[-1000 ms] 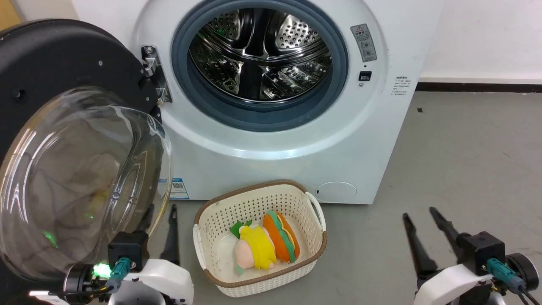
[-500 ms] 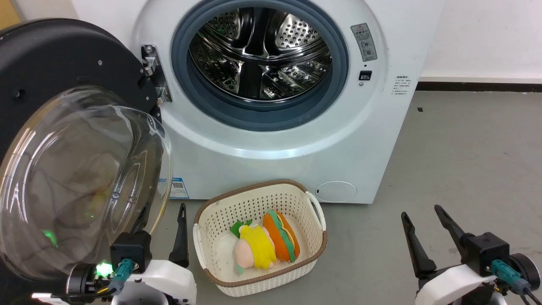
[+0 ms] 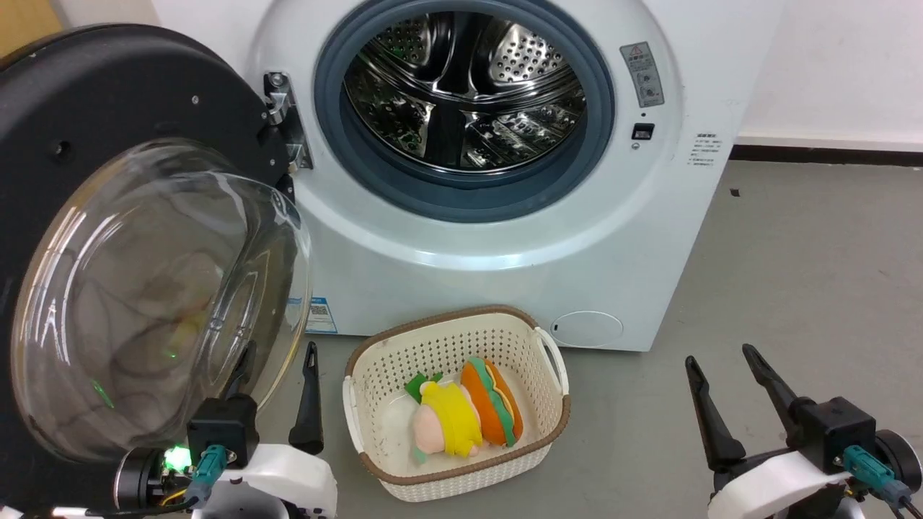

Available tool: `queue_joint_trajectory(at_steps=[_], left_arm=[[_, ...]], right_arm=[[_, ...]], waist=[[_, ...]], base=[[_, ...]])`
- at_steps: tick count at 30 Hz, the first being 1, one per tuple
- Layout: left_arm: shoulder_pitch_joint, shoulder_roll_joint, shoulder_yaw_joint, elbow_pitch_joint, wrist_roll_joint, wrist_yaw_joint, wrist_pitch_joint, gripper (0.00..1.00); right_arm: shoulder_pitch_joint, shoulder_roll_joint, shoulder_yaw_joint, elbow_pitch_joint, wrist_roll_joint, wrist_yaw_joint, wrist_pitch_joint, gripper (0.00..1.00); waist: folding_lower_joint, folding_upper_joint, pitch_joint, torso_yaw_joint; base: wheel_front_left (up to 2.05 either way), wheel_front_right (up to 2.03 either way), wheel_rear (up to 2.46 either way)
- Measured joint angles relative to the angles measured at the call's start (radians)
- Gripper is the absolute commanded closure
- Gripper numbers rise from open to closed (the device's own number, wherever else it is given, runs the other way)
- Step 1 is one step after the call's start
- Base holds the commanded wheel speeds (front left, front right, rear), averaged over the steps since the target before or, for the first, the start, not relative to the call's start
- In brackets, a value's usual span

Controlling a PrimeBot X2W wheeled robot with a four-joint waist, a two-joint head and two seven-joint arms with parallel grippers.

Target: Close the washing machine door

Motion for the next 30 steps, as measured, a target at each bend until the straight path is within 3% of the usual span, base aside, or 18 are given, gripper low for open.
queue_joint_trajectory(at_steps=[30], left_arm=[[0.012,0.000,-0.033,0.012,-0.042,0.037,-0.070,0.00]], right_arm=[[0.018,0.000,0.021,-0.001,0.026,0.000,-0.071,0.00]], waist=[[0.0000,0.0000,-0.005,0.175]], base=[[0.00,0.00,0.00]])
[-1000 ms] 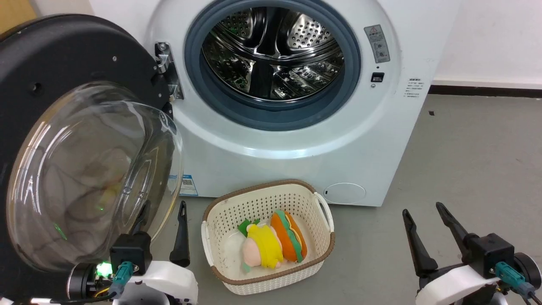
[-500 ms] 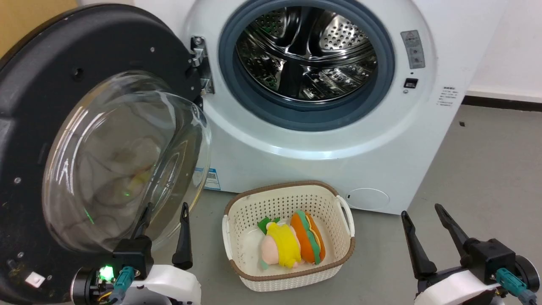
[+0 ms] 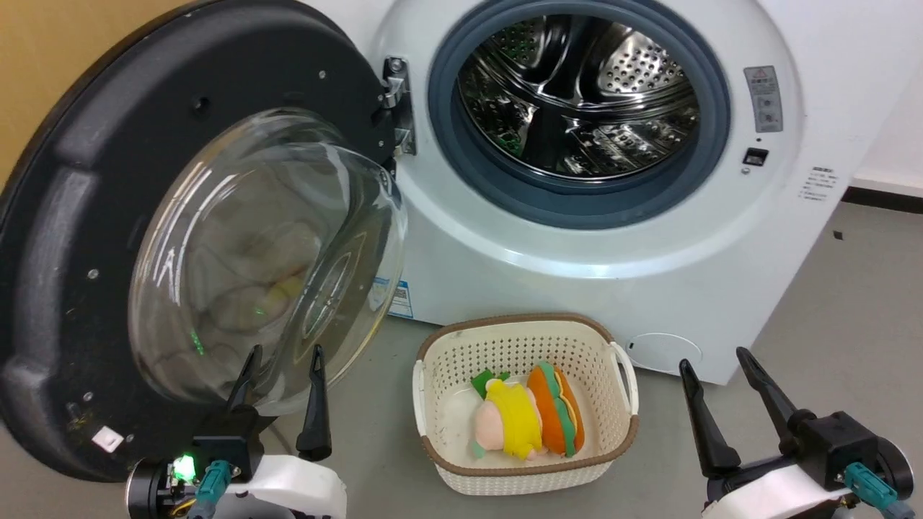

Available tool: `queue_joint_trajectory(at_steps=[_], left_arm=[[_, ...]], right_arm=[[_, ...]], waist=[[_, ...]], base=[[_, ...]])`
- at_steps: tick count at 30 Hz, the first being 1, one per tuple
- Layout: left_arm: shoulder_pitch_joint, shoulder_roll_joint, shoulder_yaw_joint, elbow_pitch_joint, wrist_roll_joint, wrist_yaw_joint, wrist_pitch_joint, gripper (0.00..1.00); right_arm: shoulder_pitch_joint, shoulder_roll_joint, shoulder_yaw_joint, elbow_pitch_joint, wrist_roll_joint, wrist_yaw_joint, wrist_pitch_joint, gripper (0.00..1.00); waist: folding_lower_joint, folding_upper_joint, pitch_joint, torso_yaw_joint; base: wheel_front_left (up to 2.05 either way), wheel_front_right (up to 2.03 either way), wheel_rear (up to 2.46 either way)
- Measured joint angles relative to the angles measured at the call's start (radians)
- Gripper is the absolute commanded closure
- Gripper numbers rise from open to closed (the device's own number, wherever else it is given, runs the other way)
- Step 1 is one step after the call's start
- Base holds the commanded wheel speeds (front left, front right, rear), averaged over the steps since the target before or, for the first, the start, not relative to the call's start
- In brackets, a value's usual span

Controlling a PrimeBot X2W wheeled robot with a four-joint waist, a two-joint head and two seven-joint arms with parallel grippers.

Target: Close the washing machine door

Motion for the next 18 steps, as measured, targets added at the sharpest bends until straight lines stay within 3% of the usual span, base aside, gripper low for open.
queue_joint_trajectory(at_steps=[18], left_arm=[[0.020,0.000,-0.006,-0.002,-0.010,0.020,-0.035,0.00]], right_arm=[[0.006,-0.008,0.040,0.014,0.021,0.000,-0.039,0.00]], waist=[[0.0001,0.0000,-0.003,0.112]], base=[[0.00,0.00,0.00]])
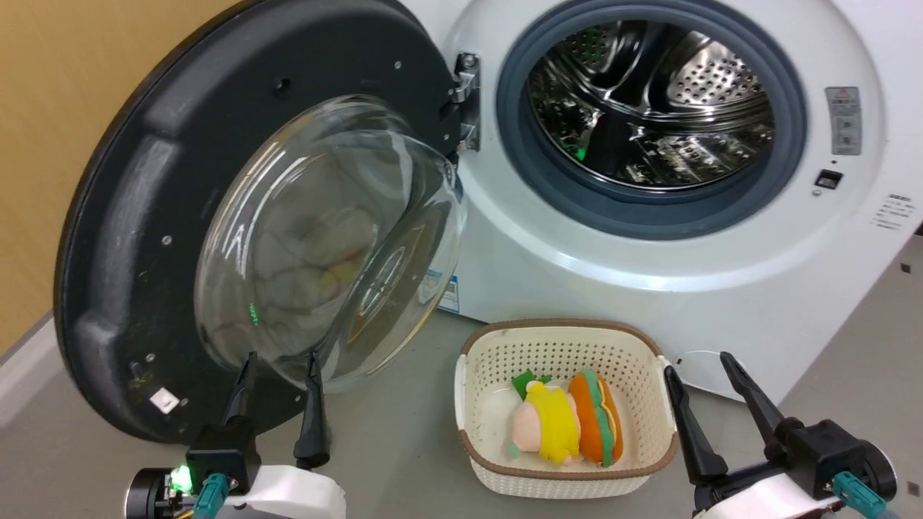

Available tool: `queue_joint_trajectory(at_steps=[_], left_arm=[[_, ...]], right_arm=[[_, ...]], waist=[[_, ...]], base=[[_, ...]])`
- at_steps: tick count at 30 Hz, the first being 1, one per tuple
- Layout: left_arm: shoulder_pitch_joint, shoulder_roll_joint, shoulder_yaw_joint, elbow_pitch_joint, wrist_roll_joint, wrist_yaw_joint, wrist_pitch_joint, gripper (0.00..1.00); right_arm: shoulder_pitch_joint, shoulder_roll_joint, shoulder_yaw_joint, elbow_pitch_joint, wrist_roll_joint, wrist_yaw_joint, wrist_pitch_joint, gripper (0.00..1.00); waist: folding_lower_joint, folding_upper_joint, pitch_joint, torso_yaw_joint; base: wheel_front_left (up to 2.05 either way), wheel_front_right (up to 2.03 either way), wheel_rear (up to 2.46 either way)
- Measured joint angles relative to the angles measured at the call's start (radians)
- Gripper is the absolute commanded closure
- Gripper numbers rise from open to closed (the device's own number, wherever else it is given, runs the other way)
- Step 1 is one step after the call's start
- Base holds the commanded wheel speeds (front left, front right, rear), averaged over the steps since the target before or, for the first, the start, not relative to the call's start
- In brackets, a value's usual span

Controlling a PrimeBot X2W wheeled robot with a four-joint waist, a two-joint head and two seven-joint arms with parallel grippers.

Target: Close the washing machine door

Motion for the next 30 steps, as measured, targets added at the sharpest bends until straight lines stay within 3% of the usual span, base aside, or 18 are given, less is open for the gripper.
queue_joint_trajectory(at_steps=[30], left_arm=[[0.032,0.000,-0.013,-0.044,-0.035,0.075,-0.063,0.00]], right_arm=[[-0.036,-0.045,0.093,0.032,0.052,0.000,-0.059,0.00]], waist=[[0.0000,0.0000,0.036,0.141]], base=[[0.00,0.00,0.00]])
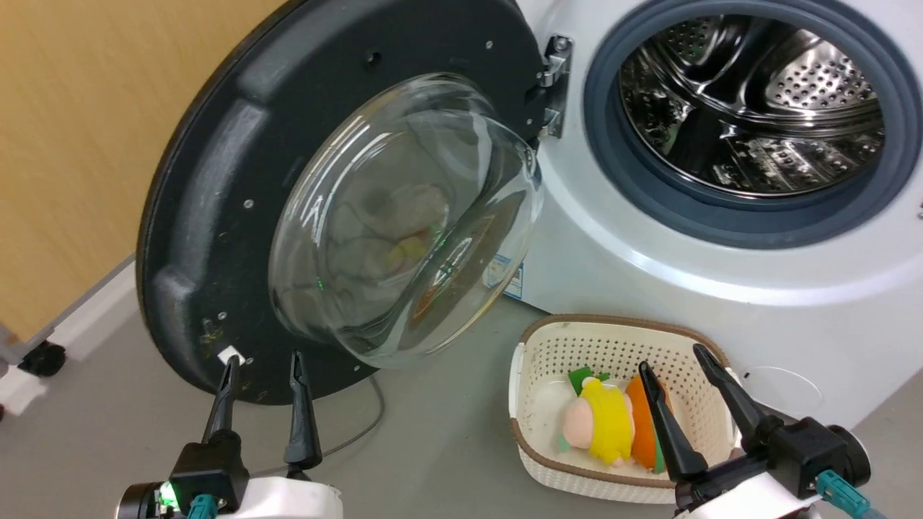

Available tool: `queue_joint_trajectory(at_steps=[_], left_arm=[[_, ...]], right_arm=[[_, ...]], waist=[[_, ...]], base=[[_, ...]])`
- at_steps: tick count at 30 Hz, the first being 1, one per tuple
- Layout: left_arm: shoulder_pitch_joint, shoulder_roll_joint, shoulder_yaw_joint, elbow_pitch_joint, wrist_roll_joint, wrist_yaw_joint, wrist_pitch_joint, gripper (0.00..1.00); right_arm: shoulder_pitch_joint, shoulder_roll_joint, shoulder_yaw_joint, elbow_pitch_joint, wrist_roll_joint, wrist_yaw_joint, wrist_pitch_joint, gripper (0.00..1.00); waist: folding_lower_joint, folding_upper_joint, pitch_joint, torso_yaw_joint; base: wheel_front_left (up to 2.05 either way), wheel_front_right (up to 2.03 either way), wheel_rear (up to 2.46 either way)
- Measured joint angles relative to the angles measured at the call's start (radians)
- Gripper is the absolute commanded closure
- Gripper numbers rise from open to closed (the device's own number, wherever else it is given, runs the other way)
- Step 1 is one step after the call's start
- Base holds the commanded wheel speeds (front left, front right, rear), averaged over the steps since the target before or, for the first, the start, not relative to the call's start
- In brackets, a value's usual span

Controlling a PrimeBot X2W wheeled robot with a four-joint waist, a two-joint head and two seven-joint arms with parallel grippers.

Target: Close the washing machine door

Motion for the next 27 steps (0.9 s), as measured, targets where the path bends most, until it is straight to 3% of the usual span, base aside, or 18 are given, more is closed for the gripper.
queue_joint_trajectory(at_steps=[17,25,26,27], left_arm=[[0.017,0.000,0.000,-0.032,-0.017,0.044,-0.036,0.00],[0.022,0.000,0.004,-0.036,-0.017,0.044,-0.037,0.00],[0.022,0.000,0.004,-0.037,-0.017,0.042,-0.037,0.72],[0.022,0.000,0.006,-0.043,-0.017,0.036,-0.037,1.00]], right_arm=[[-0.013,-0.017,0.036,0.021,0.026,0.000,-0.036,0.00],[-0.015,-0.020,0.036,0.023,0.027,0.000,-0.039,0.00],[-0.015,-0.020,0.035,0.024,0.027,0.000,-0.039,0.00],[-0.015,-0.020,0.035,0.024,0.027,0.000,-0.039,0.00]], waist=[[0.0000,0.0000,0.017,0.076],[0.0000,0.0000,0.013,0.076],[0.0000,0.0000,0.012,0.076],[0.0000,0.0000,0.012,0.076]], base=[[0.00,0.00,0.00],[0.00,0.00,0.00],[0.00,0.00,0.00],[0.00,0.00,0.00]])
